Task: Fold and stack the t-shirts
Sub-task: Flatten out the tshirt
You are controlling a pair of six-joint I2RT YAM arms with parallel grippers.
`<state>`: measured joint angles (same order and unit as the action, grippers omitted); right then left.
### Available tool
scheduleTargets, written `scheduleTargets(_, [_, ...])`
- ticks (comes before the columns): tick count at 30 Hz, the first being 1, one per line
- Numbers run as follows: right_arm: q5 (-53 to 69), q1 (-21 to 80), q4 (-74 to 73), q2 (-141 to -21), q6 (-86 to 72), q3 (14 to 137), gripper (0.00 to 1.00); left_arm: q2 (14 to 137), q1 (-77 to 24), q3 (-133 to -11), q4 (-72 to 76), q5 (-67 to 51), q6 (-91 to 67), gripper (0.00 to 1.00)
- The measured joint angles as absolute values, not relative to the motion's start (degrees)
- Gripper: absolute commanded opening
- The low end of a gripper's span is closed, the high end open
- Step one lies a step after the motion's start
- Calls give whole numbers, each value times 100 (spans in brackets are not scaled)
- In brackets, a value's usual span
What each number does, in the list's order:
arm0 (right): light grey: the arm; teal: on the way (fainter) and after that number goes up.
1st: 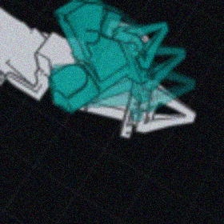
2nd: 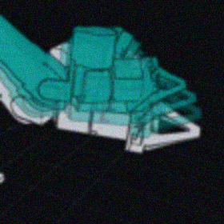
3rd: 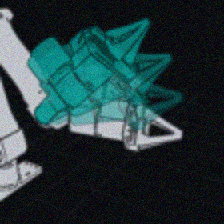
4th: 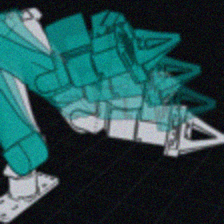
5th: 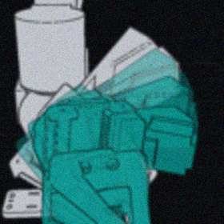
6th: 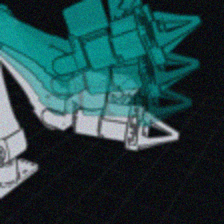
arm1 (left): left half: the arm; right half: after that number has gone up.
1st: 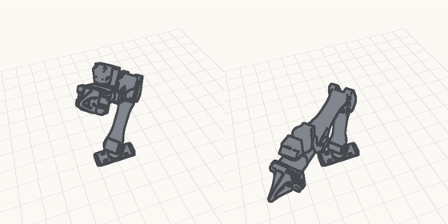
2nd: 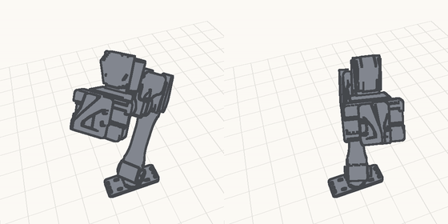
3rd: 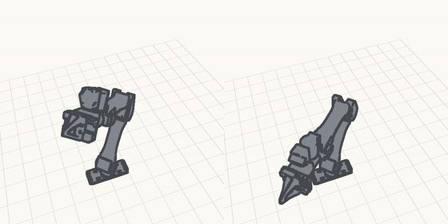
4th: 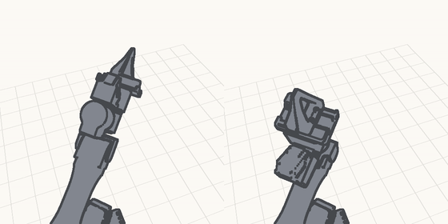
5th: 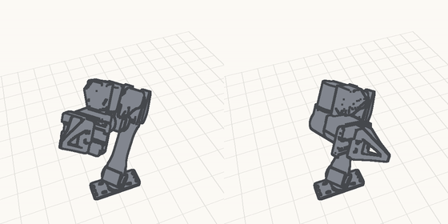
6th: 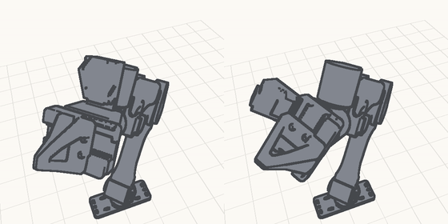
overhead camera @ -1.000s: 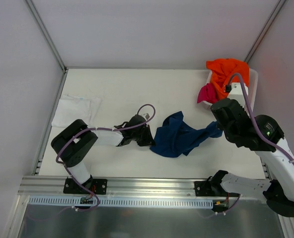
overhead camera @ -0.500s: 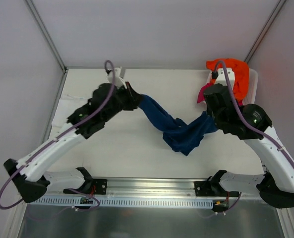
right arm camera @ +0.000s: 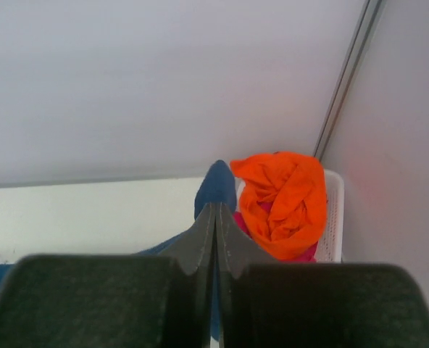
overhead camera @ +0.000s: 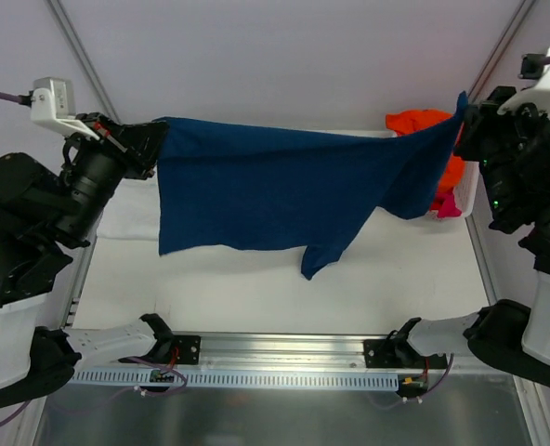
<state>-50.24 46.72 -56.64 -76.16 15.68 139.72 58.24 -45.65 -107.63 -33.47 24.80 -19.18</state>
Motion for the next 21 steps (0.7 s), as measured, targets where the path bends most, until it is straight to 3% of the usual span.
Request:
scheduleTargets(8, [-4466,4674,-5367,-6630,1841,13506,0,5258,-4567,-10934,-3979,2244,-1922,0])
scheduleTargets(21, [-3030,4672,-4648,-5516,1667,13823,0,4768,-4565,-11522,-4410,731,-2451,0])
